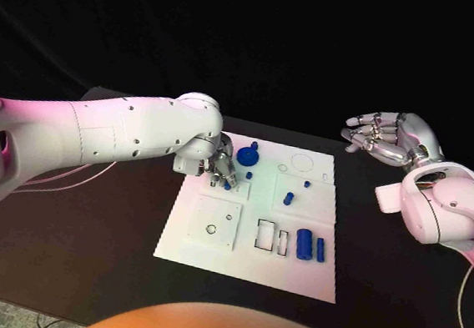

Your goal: Assemble the parts on the task board

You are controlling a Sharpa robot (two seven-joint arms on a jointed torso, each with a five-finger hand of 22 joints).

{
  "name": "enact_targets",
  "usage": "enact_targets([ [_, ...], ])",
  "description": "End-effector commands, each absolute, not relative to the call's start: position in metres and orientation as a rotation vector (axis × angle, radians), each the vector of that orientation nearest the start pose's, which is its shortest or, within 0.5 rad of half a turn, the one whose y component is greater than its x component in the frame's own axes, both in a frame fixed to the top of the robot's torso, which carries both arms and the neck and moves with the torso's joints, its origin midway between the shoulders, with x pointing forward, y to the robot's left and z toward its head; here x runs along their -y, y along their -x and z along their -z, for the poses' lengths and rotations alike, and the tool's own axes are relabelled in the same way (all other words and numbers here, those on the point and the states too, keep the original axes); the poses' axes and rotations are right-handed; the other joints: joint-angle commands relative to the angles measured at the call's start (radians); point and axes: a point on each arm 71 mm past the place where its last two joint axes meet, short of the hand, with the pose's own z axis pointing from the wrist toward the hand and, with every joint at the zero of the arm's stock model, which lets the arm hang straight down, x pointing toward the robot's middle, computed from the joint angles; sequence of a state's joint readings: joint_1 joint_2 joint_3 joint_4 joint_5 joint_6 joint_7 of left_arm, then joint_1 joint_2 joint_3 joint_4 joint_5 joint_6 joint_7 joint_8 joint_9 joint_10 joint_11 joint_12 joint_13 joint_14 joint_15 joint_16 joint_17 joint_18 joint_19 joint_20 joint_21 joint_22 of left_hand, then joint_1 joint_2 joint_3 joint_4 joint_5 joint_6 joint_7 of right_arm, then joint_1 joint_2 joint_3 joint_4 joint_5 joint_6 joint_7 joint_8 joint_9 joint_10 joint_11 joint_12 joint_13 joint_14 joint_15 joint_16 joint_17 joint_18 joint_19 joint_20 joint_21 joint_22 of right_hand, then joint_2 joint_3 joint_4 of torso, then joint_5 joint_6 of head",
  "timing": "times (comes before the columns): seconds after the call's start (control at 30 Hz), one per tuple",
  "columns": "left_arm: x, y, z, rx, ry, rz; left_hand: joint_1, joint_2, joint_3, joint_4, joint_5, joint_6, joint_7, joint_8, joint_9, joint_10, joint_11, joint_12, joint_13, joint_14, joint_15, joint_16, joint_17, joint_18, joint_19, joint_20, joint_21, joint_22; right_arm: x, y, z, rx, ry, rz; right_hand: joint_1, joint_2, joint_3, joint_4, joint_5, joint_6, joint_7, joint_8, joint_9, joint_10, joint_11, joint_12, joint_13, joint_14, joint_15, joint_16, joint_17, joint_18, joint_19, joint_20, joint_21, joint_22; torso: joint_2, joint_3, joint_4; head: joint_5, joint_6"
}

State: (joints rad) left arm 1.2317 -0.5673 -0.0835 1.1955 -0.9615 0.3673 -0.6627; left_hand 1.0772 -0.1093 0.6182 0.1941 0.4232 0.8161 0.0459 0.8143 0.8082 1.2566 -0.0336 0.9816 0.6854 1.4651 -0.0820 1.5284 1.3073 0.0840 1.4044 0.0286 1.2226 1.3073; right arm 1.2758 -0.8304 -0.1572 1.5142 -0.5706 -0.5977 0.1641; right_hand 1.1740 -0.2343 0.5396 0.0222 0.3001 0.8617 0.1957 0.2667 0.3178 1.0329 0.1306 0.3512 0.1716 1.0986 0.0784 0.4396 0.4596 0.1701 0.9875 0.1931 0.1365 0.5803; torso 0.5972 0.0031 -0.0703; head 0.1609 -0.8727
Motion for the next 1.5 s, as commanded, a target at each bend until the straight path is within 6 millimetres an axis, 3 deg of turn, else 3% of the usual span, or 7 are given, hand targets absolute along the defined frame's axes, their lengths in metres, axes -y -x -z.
enact_targets([
  [0.03,-0.177,-0.513,0.259,-2.599,0.203,0.219,-0.022,-0.005,0.212,-0.221,-0.008,-0.008,-0.003,-0.017,-0.004,0.003,0.003,-0.007,-0.006,0.088,-0.005,-0.001,0.17,-0.005,-0.004,-0.004,-0.004,0.107,0.213,-0.492,0.181,-1.524,-0.615,-1.041,-0.005,0.0,0.0,-0.005,0.003,0.002,0.0,0.004,0.0,0.009,0.001,-0.007,-0.001,0.004,0.001,-0.005,0.001,0.012,0.008,0.002,-0.006,-0.002,-0.001,-0.0002,0.0009,-0.001,0.0],
  [0.3,-0.179,-0.512,0.259,-2.595,0.231,0.234,-0.096,-0.035,0.093,-0.162,-0.03,-0.001,-0.015,-0.045,-0.012,-0.003,-0.004,-0.015,-0.012,0.087,-0.009,-0.002,0.167,-0.004,-0.006,-0.006,-0.015,0.106,0.214,-0.492,0.182,-1.525,-0.616,-1.04,-0.007,-0.001,-0.001,-0.007,0.003,-0.001,0.001,0.003,-0.001,0.005,0.003,-0.011,-0.004,0.001,0.003,-0.01,0.002,0.011,0.007,0.002,-0.009,-0.006,-0.002,-0.0021,0.0014,0.0,0.0],
  [0.43,-0.181,-0.512,0.259,-2.59,0.241,0.236,-0.129,-0.052,0.033,-0.118,-0.108,0.017,-0.015,-0.06,-0.019,-0.011,-0.005,-0.017,-0.015,0.088,-0.01,-0.001,0.169,-0.005,-0.003,-0.007,-0.018,0.107,0.214,-0.492,0.183,-1.525,-0.616,-1.04,-0.008,0.001,-0.002,-0.01,0.003,-0.004,0.004,0.002,-0.002,0.0,0.006,-0.018,-0.008,-0.007,0.006,-0.022,0.002,0.011,0.003,0.005,-0.014,-0.013,-0.002,-0.0014,0.0008,0.0,0.0],
  [0.77,-0.188,-0.513,0.254,-2.564,0.269,0.24,-0.151,-0.089,-0.084,-0.047,-0.126,0.02,-0.009,-0.067,-0.014,-0.019,-0.003,-0.018,-0.017,0.088,-0.01,0.001,0.172,-0.005,0.001,-0.008,-0.023,0.108,0.214,-0.492,0.183,-1.527,-0.617,-1.039,-0.008,0.002,-0.003,-0.013,0.003,-0.008,0.005,0.0,-0.002,-0.004,0.008,-0.023,-0.012,-0.012,0.009,-0.032,0.002,0.011,0.0,0.008,-0.019,-0.02,-0.002,-0.0009,0.0008,0.009,0.0],
  [1.0,-0.191,-0.514,0.249,-2.548,0.281,0.244,-0.138,-0.09,-0.134,-0.008,-0.162,0.021,-0.01,-0.066,-0.009,-0.016,-0.003,-0.011,-0.008,0.088,-0.009,0.001,0.172,-0.005,0.004,-0.007,-0.023,0.111,0.214,-0.492,0.184,-1.528,-0.617,-1.038,-0.006,0.003,-0.002,-0.015,0.003,-0.008,0.006,0.0,-0.002,-0.005,0.009,-0.025,-0.014,-0.013,0.01,-0.035,0.002,0.011,-0.001,0.008,-0.021,-0.022,-0.002,-0.0008,0.0001,0.009,0.0],
  [1.2,-0.193,-0.516,0.237,-2.516,0.3,0.272,-0.131,-0.089,-0.142,-0.001,-0.16,0.019,-0.01,-0.067,-0.009,-0.016,-0.003,-0.01,-0.008,0.088,-0.01,0.002,0.172,-0.005,0.004,-0.007,-0.023,0.111,0.215,-0.492,0.184,-1.528,-0.619,-1.035,-0.006,0.003,-0.002,-0.015,0.003,-0.008,0.006,0.0,-0.002,-0.005,0.009,-0.025,-0.014,-0.013,0.01,-0.035,0.002,0.011,-0.001,0.008,-0.021,-0.022,-0.002,-0.0003,0.0003,0.007,0.0],
  [1.5,-0.206,-0.534,0.208,-2.433,0.335,0.276,-0.042,-0.076,-0.19,0.053,-0.126,-0.09,0.032,-0.2,-0.098,-0.029,0.03,-0.007,-0.006,0.089,0.016,0.005,0.178,-0.007,0.007,0.012,-0.027,0.116,0.216,-0.493,0.185,-1.529,-0.619,-1.032,-0.006,0.003,-0.002,-0.015,0.003,-0.008,0.006,0.001,-0.002,-0.005,0.009,-0.025,-0.014,-0.014,0.01,-0.036,0.002,0.011,-0.001,0.008,-0.021,-0.022,-0.002,0.0003,0.0003,0.007,0.0],
])
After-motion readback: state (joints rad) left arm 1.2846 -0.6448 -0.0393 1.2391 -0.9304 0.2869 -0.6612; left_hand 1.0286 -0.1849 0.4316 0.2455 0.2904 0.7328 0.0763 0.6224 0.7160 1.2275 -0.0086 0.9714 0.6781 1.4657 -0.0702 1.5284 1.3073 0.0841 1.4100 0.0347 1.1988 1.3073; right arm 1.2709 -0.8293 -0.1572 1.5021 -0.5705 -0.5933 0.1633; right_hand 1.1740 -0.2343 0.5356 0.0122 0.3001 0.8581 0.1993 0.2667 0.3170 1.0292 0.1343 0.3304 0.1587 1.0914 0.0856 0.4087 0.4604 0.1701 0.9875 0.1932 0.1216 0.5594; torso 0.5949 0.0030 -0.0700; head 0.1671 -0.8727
